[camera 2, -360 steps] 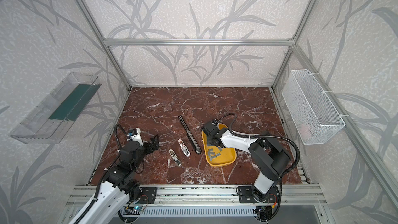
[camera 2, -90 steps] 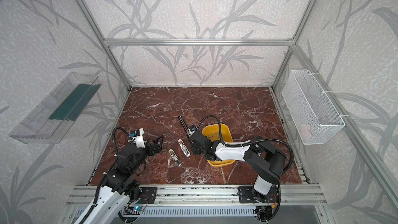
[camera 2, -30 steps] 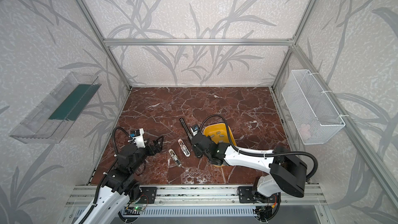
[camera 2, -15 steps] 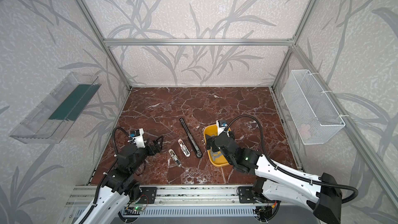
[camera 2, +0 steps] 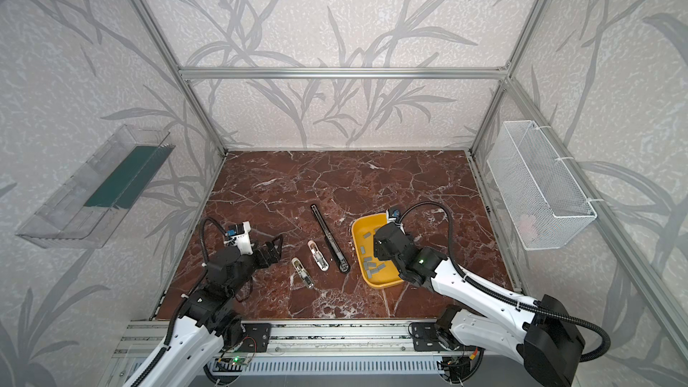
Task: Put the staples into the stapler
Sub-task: 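Move the right gripper back over the yellow tray, then lower the right gripper onto another grey strip and close on it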
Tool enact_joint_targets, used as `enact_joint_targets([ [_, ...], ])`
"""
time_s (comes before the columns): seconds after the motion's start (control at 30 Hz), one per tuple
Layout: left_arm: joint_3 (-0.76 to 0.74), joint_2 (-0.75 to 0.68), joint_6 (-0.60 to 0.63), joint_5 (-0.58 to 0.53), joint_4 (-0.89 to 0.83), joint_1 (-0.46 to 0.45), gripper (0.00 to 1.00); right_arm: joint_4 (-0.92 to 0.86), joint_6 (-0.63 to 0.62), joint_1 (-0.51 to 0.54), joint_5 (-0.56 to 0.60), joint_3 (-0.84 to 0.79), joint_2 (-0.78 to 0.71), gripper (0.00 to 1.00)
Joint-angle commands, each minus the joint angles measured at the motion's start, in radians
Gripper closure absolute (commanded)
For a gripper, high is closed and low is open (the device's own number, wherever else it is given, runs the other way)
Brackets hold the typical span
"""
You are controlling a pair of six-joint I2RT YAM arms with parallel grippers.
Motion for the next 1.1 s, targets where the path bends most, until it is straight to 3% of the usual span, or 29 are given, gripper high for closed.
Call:
enact_joint_targets([
  [0.0, 0.013, 0.031, -0.005, -0.048, 0.013, -0.005, 0.01, 0.022, 0.024, -0.001, 0.016, -0.013, 0.035, 0.28],
  [0.23, 0.029, 0.063, -0.022, -0.128, -0.025, -0.007, 0.01, 0.024, 0.024, -0.032, 0.029, 0.099, 0.234, 0.44],
  [0.37, 0.038, 0.104, -0.015, -0.126, -0.007, -0.007, 0.01, 0.007, 0.096, -0.038, 0.019, 0.156, 0.347, 0.5],
  [0.6, 0.054, 0.169, -0.007, -0.117, 0.017, -0.007, 0.01, -0.082, 0.25, -0.037, -0.017, 0.197, 0.44, 0.5],
  [0.87, 0.049, 0.152, -0.01, -0.113, 0.012, -0.008, 0.01, 0.087, 0.299, -0.038, -0.102, 0.077, 0.389, 0.41],
  [1.07, 0.04, 0.119, -0.011, -0.115, 0.006, -0.008, 0.01, 0.113, 0.332, -0.037, -0.11, 0.071, 0.427, 0.44],
])
